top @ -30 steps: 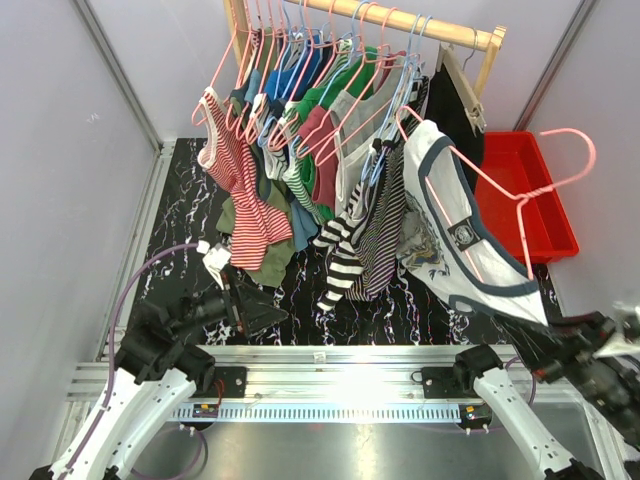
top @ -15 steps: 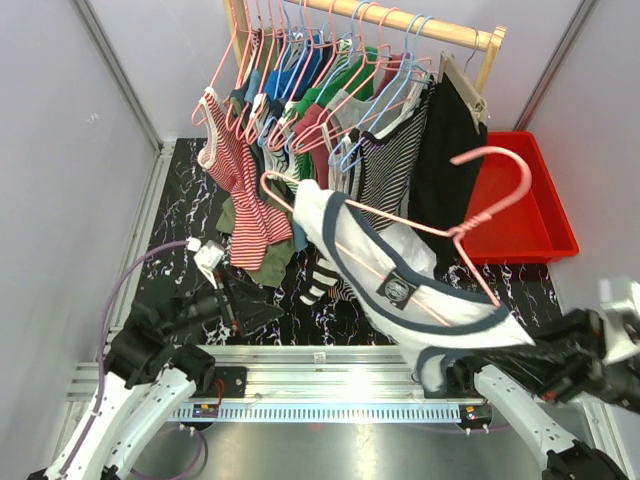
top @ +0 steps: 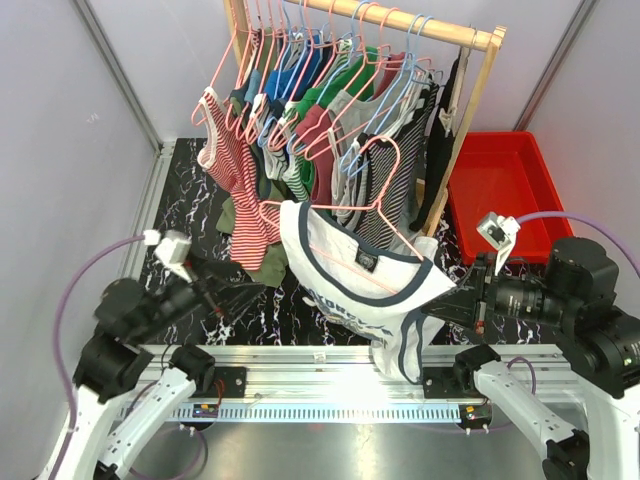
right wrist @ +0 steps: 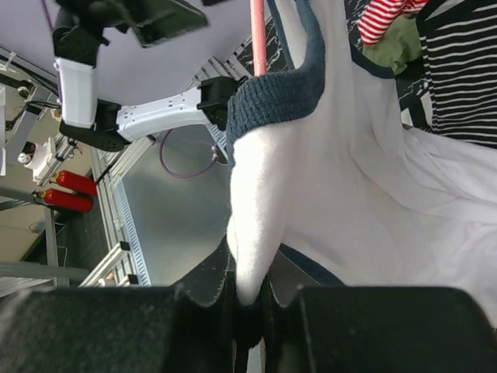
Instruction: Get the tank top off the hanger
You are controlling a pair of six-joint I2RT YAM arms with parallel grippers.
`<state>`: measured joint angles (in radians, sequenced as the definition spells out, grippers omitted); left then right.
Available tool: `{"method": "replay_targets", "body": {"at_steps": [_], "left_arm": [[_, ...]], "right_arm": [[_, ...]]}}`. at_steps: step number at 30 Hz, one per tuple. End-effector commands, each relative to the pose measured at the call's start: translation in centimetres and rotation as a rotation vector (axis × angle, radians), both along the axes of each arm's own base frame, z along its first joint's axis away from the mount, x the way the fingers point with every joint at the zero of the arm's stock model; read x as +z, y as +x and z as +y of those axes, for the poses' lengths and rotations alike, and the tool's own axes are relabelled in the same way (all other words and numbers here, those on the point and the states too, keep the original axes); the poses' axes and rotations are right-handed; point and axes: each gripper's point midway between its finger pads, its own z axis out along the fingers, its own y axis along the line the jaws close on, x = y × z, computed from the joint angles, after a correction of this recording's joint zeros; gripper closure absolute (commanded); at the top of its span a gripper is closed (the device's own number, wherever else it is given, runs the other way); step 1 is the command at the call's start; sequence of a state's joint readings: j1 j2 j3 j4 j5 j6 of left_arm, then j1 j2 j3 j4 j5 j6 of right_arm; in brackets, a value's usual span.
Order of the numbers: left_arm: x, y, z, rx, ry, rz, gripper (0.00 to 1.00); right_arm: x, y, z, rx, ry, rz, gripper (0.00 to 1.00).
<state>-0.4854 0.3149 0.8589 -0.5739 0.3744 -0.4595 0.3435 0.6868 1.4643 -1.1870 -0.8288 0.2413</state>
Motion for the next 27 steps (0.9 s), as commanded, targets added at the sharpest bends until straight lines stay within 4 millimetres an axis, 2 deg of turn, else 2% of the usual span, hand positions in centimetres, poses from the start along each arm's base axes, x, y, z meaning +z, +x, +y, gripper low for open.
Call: {"method": "replay_targets", "body": {"at_steps": [1, 4, 7, 10, 11, 14, 22, 23, 25, 26, 27], "left_arm": [[-0.7, 0.4, -1.9, -0.109, 0.029, -0.015, 0.01], [-1.0, 1.6, -3.0, -0.138, 0.042, 0.003, 0.01], [-0.1, 2.4, -3.4, -0.129, 0.022, -0.039, 0.01], [1.2, 2.1, -4.2, -0.184, -0.033, -0.087, 0.01], [2.4, 1.9, -4.5, -0.205, -0.064, -0.133, 0.01], [3.4, 1.2, -5.7, -0.288, -0.106, -0.153, 0.01], [3.6, 2.6, -8.0, -0.3, -0.087, -0.179, 0.02], [3.2, 3.1, -8.5, -0.3, -0.072, -0.164, 0.13], [3.6, 2.9, -8.9, -0.316, -0.06, -0.179, 0.4], [3.5, 3.0, -9.1, -0.316, -0.052, -0.173, 0.8], [3.7, 3.0, -9.0, -0.305, -0.048, -0.177, 0.96]], "right_arm": [[2.9, -0.7, 1.1, 0.1, 0.097, -0.104, 1.0], [3.4, -0.3, 1.7, 0.134, 0.132, -0.096, 1.0], [3.7, -0.1, 2.0, 0.143, 0.15, -0.1, 1.0], [3.5, 0.3, 2.1, 0.141, 0.155, -0.092, 1.0], [3.5, 0.3, 2.1, 0.141, 0.155, -0.09, 1.0], [3.4, 0.7, 2.3, 0.139, 0.158, -0.085, 1.0], [3.2, 0.4, 2.7, 0.178, 0.196, -0.06, 1.0], [3.2, 0.4, 2.7, 0.175, 0.196, -0.063, 1.0], [2.9, 0.7, 2.5, 0.143, 0.179, -0.056, 1.0], [2.7, 0.8, 2.3, 0.125, 0.163, -0.07, 1.0], [2.3, 0.7, 2.0, 0.101, 0.14, -0.049, 1.0]]}}
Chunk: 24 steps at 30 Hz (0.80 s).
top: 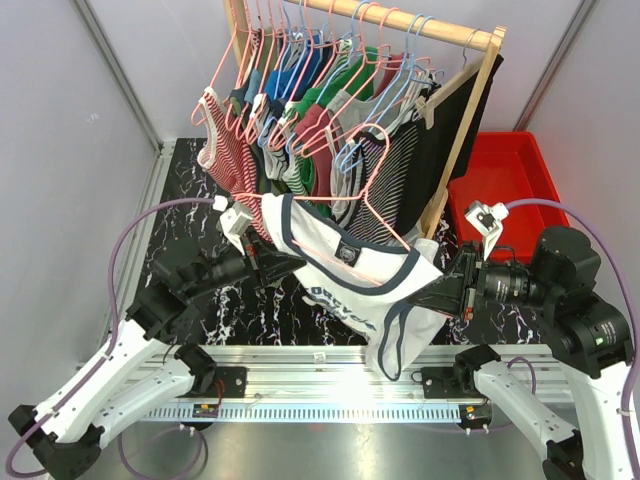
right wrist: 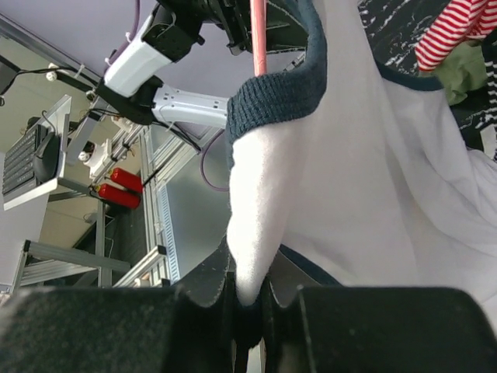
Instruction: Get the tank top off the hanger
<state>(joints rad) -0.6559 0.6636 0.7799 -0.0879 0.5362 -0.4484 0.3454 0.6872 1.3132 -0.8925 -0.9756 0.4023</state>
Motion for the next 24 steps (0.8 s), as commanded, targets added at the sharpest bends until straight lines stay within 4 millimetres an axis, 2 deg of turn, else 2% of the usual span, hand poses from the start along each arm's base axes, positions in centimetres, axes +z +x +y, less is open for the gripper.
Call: {"method": "replay_targets", "body": {"at_steps": [1, 2, 4, 5, 7, 8, 10, 12, 13, 17, 20, 24], "left_arm": [[2.8, 0.7, 0.4, 0.068, -0.026, -0.094, 1.0], [3.2, 0.4, 1.1, 0.092, -0.036, -0.107, 1.0], [2.2, 1.2, 2.7, 0.2, -0.012, -0.086, 1.0], [2.8, 0.7, 4.0, 0.24, -0.032, -0.109, 1.0], [2.2, 1.3, 6.3, 0.365, -0.018, -0.095, 1.0], [3.0, 0.6, 7.6, 0.401, -0.047, -0.119, 1.0], [3.1, 0.5, 10.0, 0.501, -0.058, -0.116, 1.0], [3.1, 0.6, 11.5, 0.572, -0.062, -0.1, 1.0], [2.4, 1.1, 12.6, 0.64, -0.042, -0.076, 1.0], [1.8, 1.7, 15.7, 0.803, -0.036, -0.035, 1.0], [2.7, 1.7, 18.0, 0.906, -0.071, -0.03, 1.0], [5.6, 1.0, 20.9, 1.015, -0.15, -0.058, 1.0]], "right_arm": [[0.8, 0.2, -0.8, -0.068, -0.024, -0.077, 1.0], [0.4, 0.5, -1.1, -0.092, -0.049, -0.087, 1.0], [-1.0, 0.8, -1.7, -0.147, -0.1, -0.052, 1.0], [-1.5, 0.7, -2.0, -0.164, -0.115, -0.049, 1.0], [-3.1, 0.7, -2.5, -0.187, -0.158, -0.017, 1.0], [-3.6, 0.4, -2.7, -0.185, -0.163, -0.013, 1.0], [-4.4, -0.2, -2.8, -0.176, -0.168, 0.0, 1.0], [-4.5, -0.9, -2.7, -0.156, -0.158, 0.006, 1.0], [-4.3, -1.6, -2.5, -0.121, -0.142, 0.006, 1.0], [-3.1, -4.9, -2.2, 0.02, -0.072, -0.035, 1.0], [-2.7, -6.7, -2.4, 0.077, -0.049, -0.067, 1.0], [-2.3, -9.4, -2.5, 0.199, -0.01, -0.082, 1.0]]}}
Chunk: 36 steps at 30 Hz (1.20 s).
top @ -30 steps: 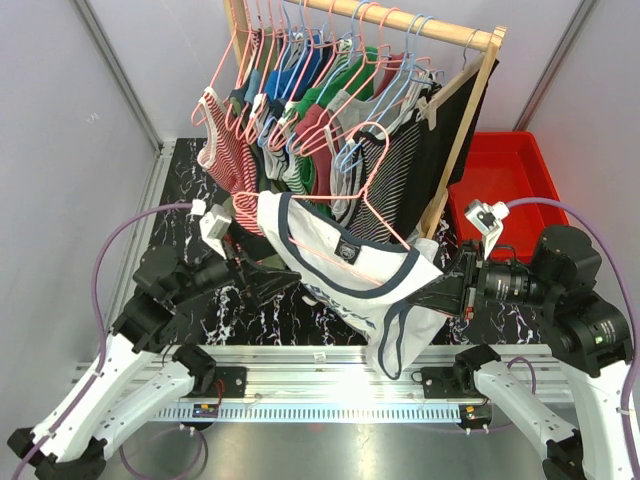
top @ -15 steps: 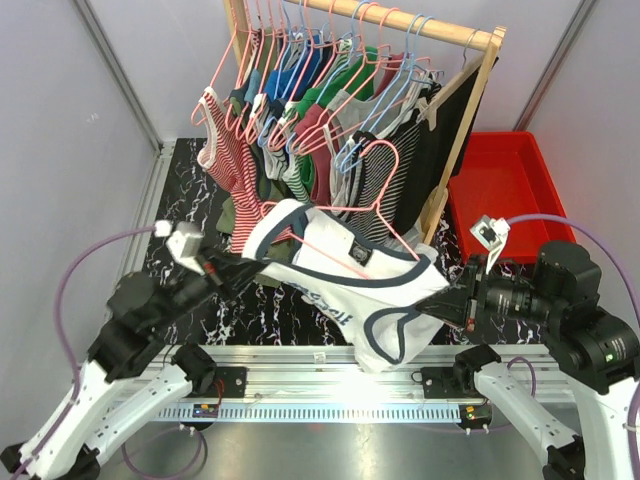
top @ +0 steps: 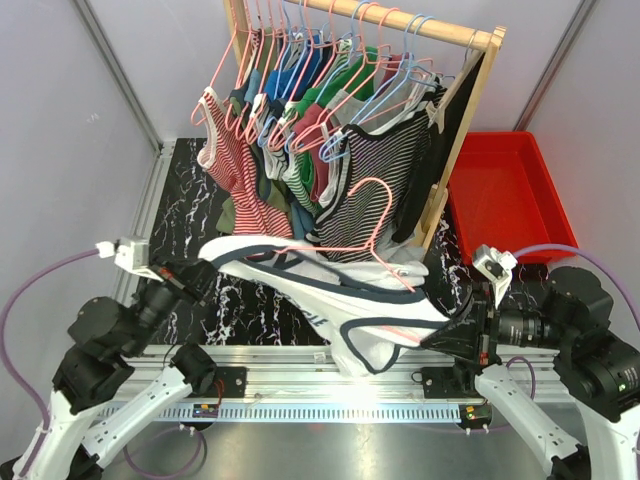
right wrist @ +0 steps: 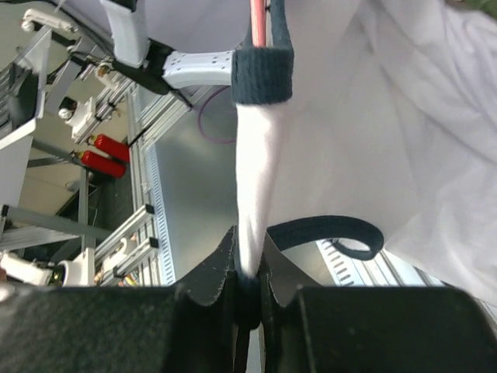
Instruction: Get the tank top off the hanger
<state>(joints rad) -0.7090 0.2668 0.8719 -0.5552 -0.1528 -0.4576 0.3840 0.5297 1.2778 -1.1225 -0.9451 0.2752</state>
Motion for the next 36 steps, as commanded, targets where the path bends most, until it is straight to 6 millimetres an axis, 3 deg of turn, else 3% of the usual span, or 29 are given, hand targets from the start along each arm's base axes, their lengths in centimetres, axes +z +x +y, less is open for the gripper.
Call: {"method": "replay_targets", "body": {"at_steps": [1, 4, 6, 9, 10, 13, 14, 16, 22, 28, 33, 36], "left_arm": [[5.0, 0.8, 8.5, 0.409, -0.108, -0.102, 1.0], [7.5, 0.1, 9.2, 0.41, -0.157, -0.176, 1.0], [8.0, 0.5, 8.5, 0.397, -0.125, -0.17, 1.0], [5.7, 2.2, 4.4, 0.269, -0.016, -0.071, 1.0], [4.8, 1.9, 1.9, 0.142, 0.021, -0.048, 1.0], [-0.1, 2.3, -3.5, -0.079, 0.128, 0.112, 1.0], [-1.1, 2.2, -4.0, -0.104, 0.139, 0.144, 1.0], [-3.2, 2.1, -4.2, -0.108, 0.157, 0.203, 1.0], [-2.9, -0.1, -2.2, -0.094, 0.105, 0.185, 1.0], [-5.6, -2.8, -3.8, -0.247, 0.112, 0.293, 1.0], [-9.7, -3.5, -5.1, -0.312, 0.126, 0.423, 1.0], [-9.6, -2.4, -3.9, -0.211, 0.118, 0.409, 1.0]], "right_arm": [[1.2, -4.6, -0.4, 0.187, 0.068, -0.049, 1.0], [1.0, -5.2, -0.6, 0.213, 0.073, -0.047, 1.0], [0.9, -5.4, -0.6, 0.23, 0.079, -0.058, 1.0], [1.0, -5.0, -0.9, 0.183, 0.062, -0.11, 1.0], [1.3, -4.5, -1.1, 0.135, 0.051, -0.135, 1.0], [1.7, -3.5, -1.2, 0.083, 0.035, -0.163, 1.0], [1.7, -3.2, -1.2, 0.071, 0.029, -0.168, 1.0], [2.1, -2.8, -1.6, 0.029, 0.021, -0.203, 1.0], [2.9, -1.2, -3.2, -0.141, -0.015, -0.31, 1.0], [3.5, 0.0, -4.0, -0.227, -0.032, -0.34, 1.0], [3.8, -0.6, -3.3, -0.169, -0.002, -0.344, 1.0], [3.5, -2.3, -2.3, -0.035, 0.012, -0.301, 1.0]]}}
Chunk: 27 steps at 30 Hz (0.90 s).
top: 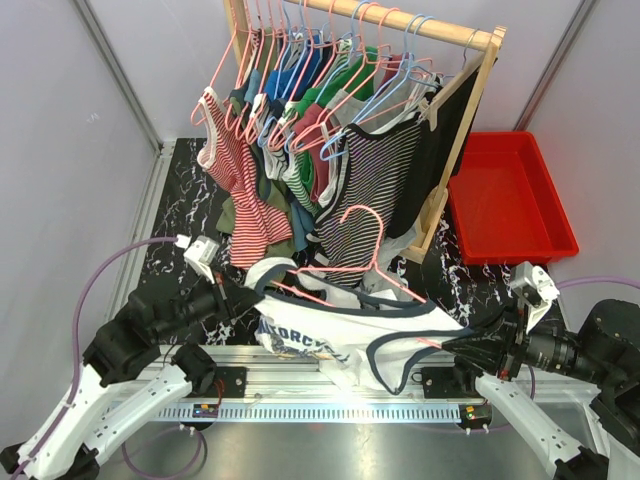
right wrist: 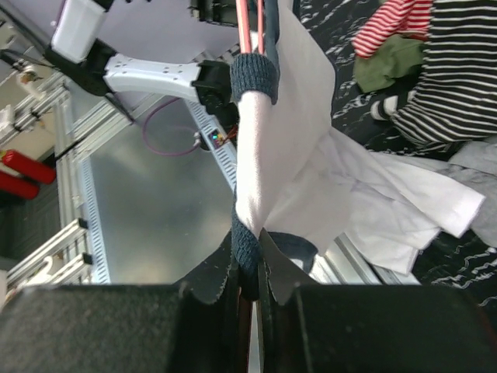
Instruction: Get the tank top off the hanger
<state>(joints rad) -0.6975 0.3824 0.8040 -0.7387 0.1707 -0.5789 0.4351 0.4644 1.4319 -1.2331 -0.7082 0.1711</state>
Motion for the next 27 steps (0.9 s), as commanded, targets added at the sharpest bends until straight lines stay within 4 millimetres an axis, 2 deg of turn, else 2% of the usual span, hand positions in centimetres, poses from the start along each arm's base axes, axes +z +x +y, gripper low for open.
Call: {"method": "replay_targets", "body": {"at_steps": [1, 7, 8, 11, 15, 16, 19, 21, 23, 27], "left_arm": [[0.2, 1.1, 1.8, 0.125, 0.006, -0.021, 1.0], [4.7, 3.3, 4.8, 0.324, -0.045, -0.162, 1.0], [5.6, 3.4, 5.0, 0.333, -0.05, -0.185, 1.0], [6.7, 4.1, 4.8, 0.344, -0.043, -0.206, 1.0], [6.4, 4.8, 3.8, 0.32, -0.017, -0.185, 1.0], [6.0, 4.8, 2.7, 0.273, -0.013, -0.168, 1.0], [3.2, 5.2, 1.2, 0.216, 0.067, -0.074, 0.99], [2.2, 5.6, 1.2, 0.233, 0.095, -0.04, 0.99], [2.8, 5.8, 1.6, 0.263, 0.07, -0.059, 0.99], [7.4, 5.8, 3.2, 0.337, -0.055, -0.204, 0.92]], "right_arm": [[2.0, -2.0, 1.2, 0.173, 0.06, -0.06, 1.0], [1.7, -4.1, 2.0, 0.335, 0.09, -0.004, 1.0], [1.7, -4.2, 2.0, 0.343, 0.091, -0.004, 1.0], [1.7, -4.8, 1.9, 0.359, 0.095, 0.0, 1.0], [1.9, -4.9, 1.8, 0.363, 0.095, -0.011, 1.0], [2.0, -4.9, 1.8, 0.362, 0.096, -0.018, 1.0], [2.4, -5.5, 1.6, 0.386, 0.102, -0.039, 1.0], [2.4, -5.5, 1.7, 0.389, 0.102, -0.036, 1.0], [2.4, -5.5, 1.7, 0.388, 0.101, -0.033, 1.0], [2.0, -5.3, 1.7, 0.381, 0.1, -0.028, 1.0]]}}
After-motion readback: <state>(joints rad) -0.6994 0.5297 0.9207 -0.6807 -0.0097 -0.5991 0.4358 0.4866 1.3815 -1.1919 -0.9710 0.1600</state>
